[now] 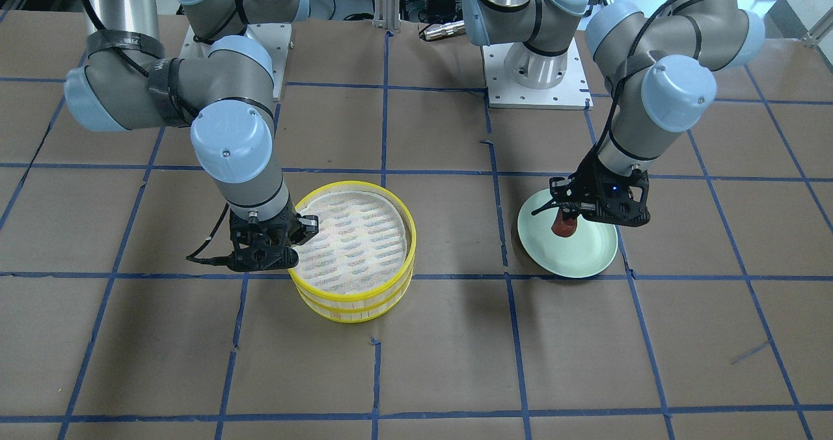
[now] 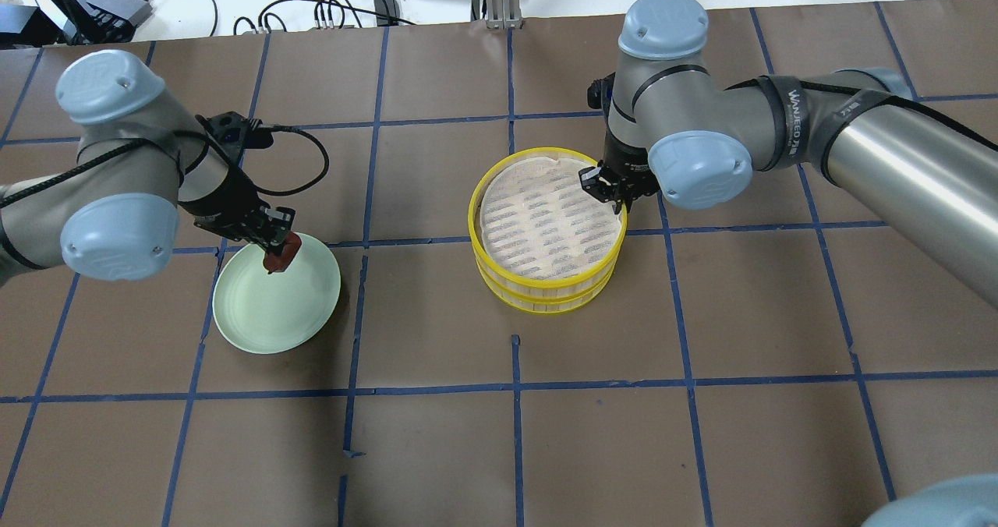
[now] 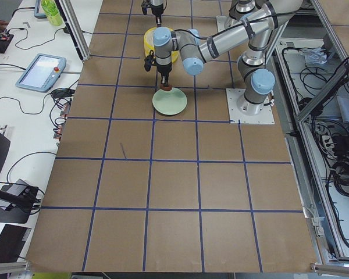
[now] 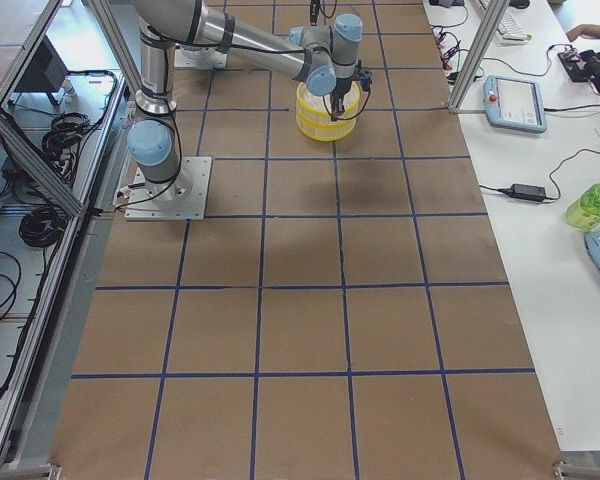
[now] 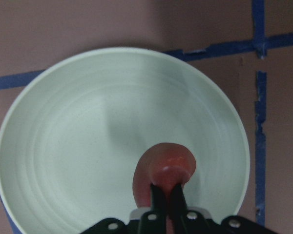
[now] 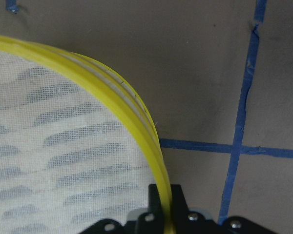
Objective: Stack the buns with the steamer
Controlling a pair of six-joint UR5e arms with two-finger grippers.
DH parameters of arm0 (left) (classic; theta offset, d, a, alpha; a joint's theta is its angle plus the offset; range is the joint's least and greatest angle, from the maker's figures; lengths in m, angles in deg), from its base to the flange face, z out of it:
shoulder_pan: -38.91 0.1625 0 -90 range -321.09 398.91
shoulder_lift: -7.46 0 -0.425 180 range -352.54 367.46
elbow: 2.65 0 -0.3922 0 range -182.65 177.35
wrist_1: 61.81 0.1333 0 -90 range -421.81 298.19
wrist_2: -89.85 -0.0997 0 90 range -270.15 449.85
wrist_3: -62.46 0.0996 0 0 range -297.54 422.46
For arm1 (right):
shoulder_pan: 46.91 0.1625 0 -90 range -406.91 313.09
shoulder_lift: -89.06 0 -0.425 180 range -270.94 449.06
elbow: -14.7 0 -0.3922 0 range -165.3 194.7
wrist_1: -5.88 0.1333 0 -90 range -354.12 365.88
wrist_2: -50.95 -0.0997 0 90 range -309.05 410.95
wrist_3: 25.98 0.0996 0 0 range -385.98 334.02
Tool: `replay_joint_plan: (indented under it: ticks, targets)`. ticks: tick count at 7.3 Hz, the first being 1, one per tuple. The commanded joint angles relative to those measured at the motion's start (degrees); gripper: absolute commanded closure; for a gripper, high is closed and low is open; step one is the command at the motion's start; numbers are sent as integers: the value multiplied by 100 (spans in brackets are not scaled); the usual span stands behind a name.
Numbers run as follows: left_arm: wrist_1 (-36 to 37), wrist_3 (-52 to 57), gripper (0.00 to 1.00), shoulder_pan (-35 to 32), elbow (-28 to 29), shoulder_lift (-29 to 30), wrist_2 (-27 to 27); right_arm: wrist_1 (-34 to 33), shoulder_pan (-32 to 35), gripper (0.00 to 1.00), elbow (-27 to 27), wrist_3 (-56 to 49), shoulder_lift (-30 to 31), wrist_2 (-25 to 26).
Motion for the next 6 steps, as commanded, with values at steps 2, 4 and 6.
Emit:
replay_joint_plan:
  ticks: [2,4,6]
  targets:
    - [-586,-1335,97,-885,826,-163,457,3,103,0,-51,0,-17,17]
    - [-437,-2286,97,-1415,1003,-41,831,762,-116,0,-488,-9,542,18]
    - [-105,-2684,97,-1618,1013,39,1499,2350,-563,0,-1181,-26,1281,-79]
